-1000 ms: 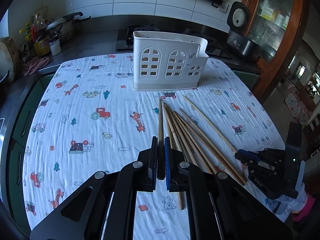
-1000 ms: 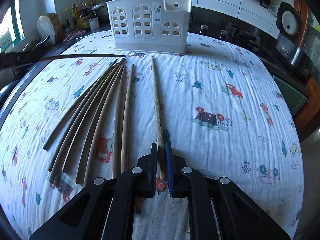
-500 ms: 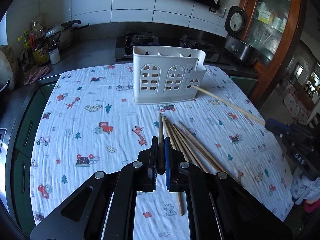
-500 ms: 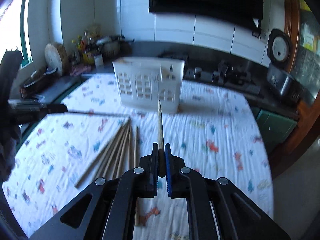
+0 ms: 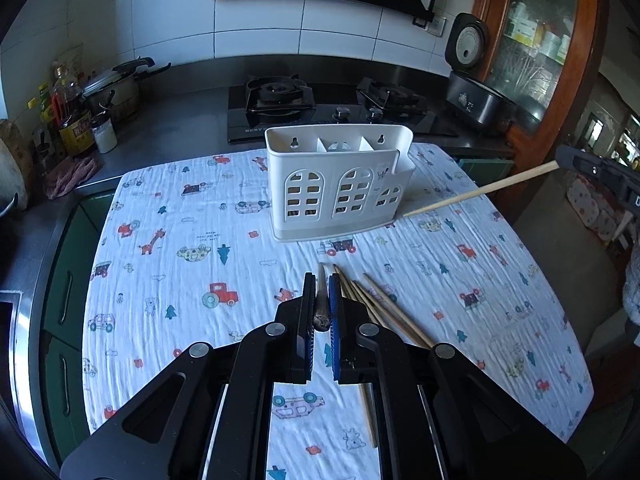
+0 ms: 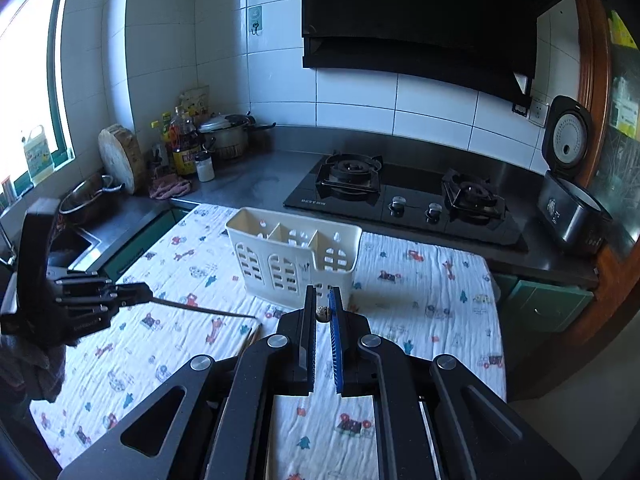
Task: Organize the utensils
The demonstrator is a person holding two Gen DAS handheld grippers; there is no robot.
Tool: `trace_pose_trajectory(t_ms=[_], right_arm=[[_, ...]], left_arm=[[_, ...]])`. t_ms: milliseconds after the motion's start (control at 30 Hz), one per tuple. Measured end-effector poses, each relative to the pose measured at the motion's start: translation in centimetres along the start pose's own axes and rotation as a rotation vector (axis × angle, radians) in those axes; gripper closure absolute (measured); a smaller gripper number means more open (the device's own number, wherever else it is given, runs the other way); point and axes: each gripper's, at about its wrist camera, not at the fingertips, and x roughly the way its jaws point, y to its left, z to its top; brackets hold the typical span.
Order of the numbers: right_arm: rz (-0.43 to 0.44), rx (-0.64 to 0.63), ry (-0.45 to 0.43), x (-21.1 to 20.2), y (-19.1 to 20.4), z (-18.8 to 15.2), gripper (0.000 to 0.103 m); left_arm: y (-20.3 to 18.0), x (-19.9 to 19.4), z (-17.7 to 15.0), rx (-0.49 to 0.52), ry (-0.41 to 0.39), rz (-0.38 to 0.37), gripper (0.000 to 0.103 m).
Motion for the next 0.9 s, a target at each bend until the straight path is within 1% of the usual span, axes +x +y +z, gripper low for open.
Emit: trace_pose_trajectory(t_ms=[67,200,300,433,600,700,767,900], right_arm=[[0.015,0.016,0.004,0.0,-0.7,1.4,0.096],[0.034,0.004,0.029,-0.2,-1.7,5.1,0.096],[0.046,0.009,0.042,-0.4,-2.4,7.6,0.096],[0.035,-0.016,0.066,-0.1,-2.6,10.2,0.096],[0.011,-0.043,0.115,2.0,-2.2,11.5,0.096],[0.007,-0.047,0.146,3.5,-2.1,11.6,0.096],[0.004,-0.05,0.167,4.5,-2.1,11.4,0.096],[-0.002,-0.047,0.2,6.3,-2.0,11.0,0.096]], left_arm=[[0.0,-0.3,0.8,0.007,-0.001,-0.006,0.097],[-0.2,-1.9,3.1,0.037,-0.023,-0.014,0.098],[-0.3,-3.8,5.1,0.057,-0.061,-0.016,0.098],[-0.7,-6.5,8.3,0.081,-0.131,-0.022,0.098],[-1.5,-9.4,12.3,0.118,-0.241,-0.002,0.098],[-1.7,-9.9,14.6,0.124,-0.292,0.005,0.098],[-1.7,-9.4,15.9,0.115,-0.306,0.013,0.098],[-0.8,-6.7,17.2,0.082,-0.282,0.01,0.098]])
